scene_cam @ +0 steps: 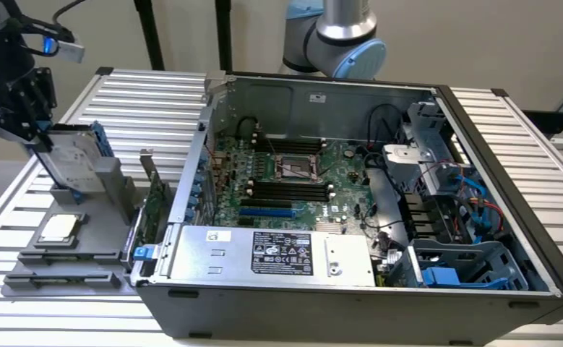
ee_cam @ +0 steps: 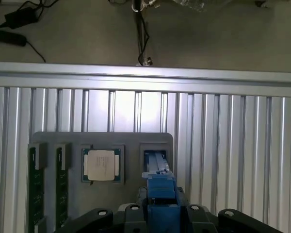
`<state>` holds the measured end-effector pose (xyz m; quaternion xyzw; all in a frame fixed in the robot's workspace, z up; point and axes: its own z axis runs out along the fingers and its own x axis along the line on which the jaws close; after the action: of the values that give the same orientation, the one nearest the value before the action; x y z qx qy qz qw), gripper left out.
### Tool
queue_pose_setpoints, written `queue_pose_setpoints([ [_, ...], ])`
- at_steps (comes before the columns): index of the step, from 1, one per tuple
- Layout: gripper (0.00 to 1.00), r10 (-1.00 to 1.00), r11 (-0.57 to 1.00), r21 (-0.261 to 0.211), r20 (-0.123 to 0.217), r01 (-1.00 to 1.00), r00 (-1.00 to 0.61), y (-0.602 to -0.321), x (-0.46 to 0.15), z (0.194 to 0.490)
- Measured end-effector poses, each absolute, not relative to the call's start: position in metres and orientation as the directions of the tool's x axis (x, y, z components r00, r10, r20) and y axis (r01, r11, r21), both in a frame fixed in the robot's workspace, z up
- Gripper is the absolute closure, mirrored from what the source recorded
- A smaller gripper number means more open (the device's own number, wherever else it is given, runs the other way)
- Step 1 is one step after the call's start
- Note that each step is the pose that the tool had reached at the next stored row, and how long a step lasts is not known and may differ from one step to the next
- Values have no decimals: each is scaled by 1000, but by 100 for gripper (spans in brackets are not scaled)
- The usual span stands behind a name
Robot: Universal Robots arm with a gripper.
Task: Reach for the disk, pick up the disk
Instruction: 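Pick up the disk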
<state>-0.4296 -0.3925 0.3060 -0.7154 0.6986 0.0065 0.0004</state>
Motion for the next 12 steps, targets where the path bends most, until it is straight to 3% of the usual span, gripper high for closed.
queue_pose_setpoints([
  [12, 67, -1000, -24, 8, -10, -1000, 24, -393, -421, 360],
])
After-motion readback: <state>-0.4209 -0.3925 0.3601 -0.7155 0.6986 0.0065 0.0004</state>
